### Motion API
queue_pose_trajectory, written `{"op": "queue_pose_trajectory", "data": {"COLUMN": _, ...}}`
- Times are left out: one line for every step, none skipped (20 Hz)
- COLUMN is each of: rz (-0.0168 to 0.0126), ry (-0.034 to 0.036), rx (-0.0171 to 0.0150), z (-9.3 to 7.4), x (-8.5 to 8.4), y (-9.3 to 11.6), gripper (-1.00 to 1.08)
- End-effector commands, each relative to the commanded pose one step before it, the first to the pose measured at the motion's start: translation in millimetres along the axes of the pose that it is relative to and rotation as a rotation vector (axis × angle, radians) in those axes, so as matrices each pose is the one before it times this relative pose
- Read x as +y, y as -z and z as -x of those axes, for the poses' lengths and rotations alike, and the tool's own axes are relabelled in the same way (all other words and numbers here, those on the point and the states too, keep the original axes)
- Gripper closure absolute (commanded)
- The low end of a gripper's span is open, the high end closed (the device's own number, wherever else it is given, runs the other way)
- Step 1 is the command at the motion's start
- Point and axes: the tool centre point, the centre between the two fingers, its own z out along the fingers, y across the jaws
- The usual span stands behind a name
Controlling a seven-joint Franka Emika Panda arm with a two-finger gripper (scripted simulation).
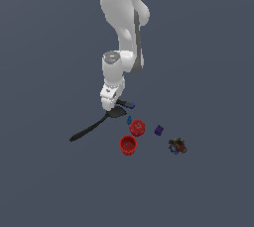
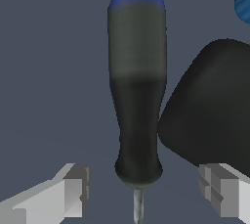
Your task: Pick up a designated object from a clutter of objects.
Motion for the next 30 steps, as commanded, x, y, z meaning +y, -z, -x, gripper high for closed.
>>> {"op": "queue_pose_trajectory", "data": {"rz": -0.03159, "ry": 0.01454, "rx": -0.00589, "z": -2.42, "x": -12.25, "y": -11.15, "gripper": 1.08}}
{"op": "queue_pose_trajectory", "data": {"rz": 0.0, "ry": 0.0, "rx": 0.0, "z": 0.0, "x": 0.0, "y": 0.0, "gripper": 1.08}}
{"op": "queue_pose_trajectory", "data": {"rz": 0.0, "ry": 0.0, "rx": 0.0, "z": 0.0, "x": 0.0, "y": 0.0, "gripper": 1.08}}
{"op": "queue_pose_trajectory", "data": {"rz": 0.0, "ry": 0.0, "rx": 0.0, "z": 0.0, "x": 0.0, "y": 0.0, "gripper": 1.08}}
{"op": "queue_pose_trajectory", "data": {"rz": 0.0, "ry": 0.0, "rx": 0.0, "z": 0.0, "x": 0.0, "y": 0.0, "gripper": 1.08}}
{"op": "queue_pose_trajectory", "data": {"rz": 0.0, "ry": 0.0, "rx": 0.0, "z": 0.0, "x": 0.0, "y": 0.0, "gripper": 1.08}}
{"op": "queue_pose_trajectory", "data": {"rz": 0.0, "ry": 0.0, "rx": 0.0, "z": 0.0, "x": 0.0, "y": 0.0, "gripper": 1.08}}
{"op": "queue_pose_trajectory", "data": {"rz": 0.0, "ry": 0.0, "rx": 0.0, "z": 0.0, "x": 0.0, "y": 0.0, "gripper": 1.08}}
{"op": "queue_pose_trajectory", "data": {"rz": 0.0, "ry": 0.0, "rx": 0.0, "z": 0.0, "x": 0.0, "y": 0.0, "gripper": 1.08}}
{"op": "queue_pose_trajectory", "data": {"rz": 0.0, "ry": 0.0, "rx": 0.0, "z": 0.0, "x": 0.0, "y": 0.0, "gripper": 1.08}}
{"op": "queue_pose_trajectory", "data": {"rz": 0.01499, "ry": -0.0074, "rx": 0.00246, "z": 1.64, "x": 5.7, "y": 5.16, "gripper": 1.08}}
{"op": "queue_pose_trajectory", "data": {"rz": 0.0, "ry": 0.0, "rx": 0.0, "z": -0.1, "x": -0.02, "y": 0.18, "gripper": 1.08}}
{"op": "queue_pose_trajectory", "data": {"rz": 0.0, "ry": 0.0, "rx": 0.0, "z": -0.31, "x": -0.07, "y": 0.54, "gripper": 1.08}}
{"op": "queue_pose_trajectory", "data": {"rz": 0.0, "ry": 0.0, "rx": 0.0, "z": -0.51, "x": -0.12, "y": 0.9, "gripper": 1.08}}
{"op": "queue_pose_trajectory", "data": {"rz": 0.0, "ry": 0.0, "rx": 0.0, "z": -0.71, "x": -0.16, "y": 1.26, "gripper": 1.08}}
{"op": "queue_pose_trajectory", "data": {"rz": 0.0, "ry": 0.0, "rx": 0.0, "z": -0.91, "x": -0.21, "y": 1.62, "gripper": 1.08}}
{"op": "queue_pose_trajectory", "data": {"rz": 0.0, "ry": 0.0, "rx": 0.0, "z": -1.11, "x": -0.25, "y": 1.98, "gripper": 1.08}}
{"op": "queue_pose_trajectory", "data": {"rz": -0.00053, "ry": 0.00007, "rx": 0.00044, "z": -1.33, "x": -0.29, "y": 2.19, "gripper": 1.08}}
{"op": "queue_pose_trajectory", "data": {"rz": 0.0, "ry": 0.0, "rx": 0.0, "z": -1.51, "x": -0.34, "y": 2.71, "gripper": 1.08}}
{"op": "queue_pose_trajectory", "data": {"rz": 0.0, "ry": 0.0, "rx": 0.0, "z": -1.72, "x": -0.39, "y": 3.08, "gripper": 1.08}}
{"op": "queue_pose_trajectory", "data": {"rz": 0.0, "ry": 0.0, "rx": 0.0, "z": -1.92, "x": -0.43, "y": 3.45, "gripper": 1.08}}
{"op": "queue_pose_trajectory", "data": {"rz": -0.0006, "ry": 0.0001, "rx": 0.00032, "z": -2.15, "x": -0.47, "y": 3.63, "gripper": 1.08}}
{"op": "queue_pose_trajectory", "data": {"rz": 0.0, "ry": 0.0, "rx": 0.0, "z": -2.33, "x": -0.52, "y": 4.21, "gripper": 1.08}}
{"op": "queue_pose_trajectory", "data": {"rz": 0.0, "ry": 0.0, "rx": 0.0, "z": -2.53, "x": -0.56, "y": 4.6, "gripper": 1.08}}
{"op": "queue_pose_trajectory", "data": {"rz": -0.00066, "ry": 0.00011, "rx": 0.00015, "z": -2.75, "x": -0.58, "y": 4.73, "gripper": 1.08}}
{"op": "queue_pose_trajectory", "data": {"rz": 0.0, "ry": 0.0, "rx": 0.0, "z": -2.88, "x": -0.63, "y": 5.3, "gripper": 1.08}}
{"op": "queue_pose_trajectory", "data": {"rz": -0.00063, "ry": 0.00014, "rx": -0.00024, "z": -3.1, "x": -0.64, "y": 5.37, "gripper": 1.08}}
{"op": "queue_pose_trajectory", "data": {"rz": 0.0, "ry": 0.0, "rx": 0.0, "z": -3.19, "x": -0.69, "y": 5.99, "gripper": 1.08}}
{"op": "queue_pose_trajectory", "data": {"rz": 0.0, "ry": 0.0, "rx": 0.0, "z": -3.34, "x": -0.71, "y": 6.32, "gripper": 1.08}}
{"op": "queue_pose_trajectory", "data": {"rz": -0.00034, "ry": 0.00015, "rx": -0.0009, "z": -3.48, "x": -0.7, "y": 6.19, "gripper": 1.08}}
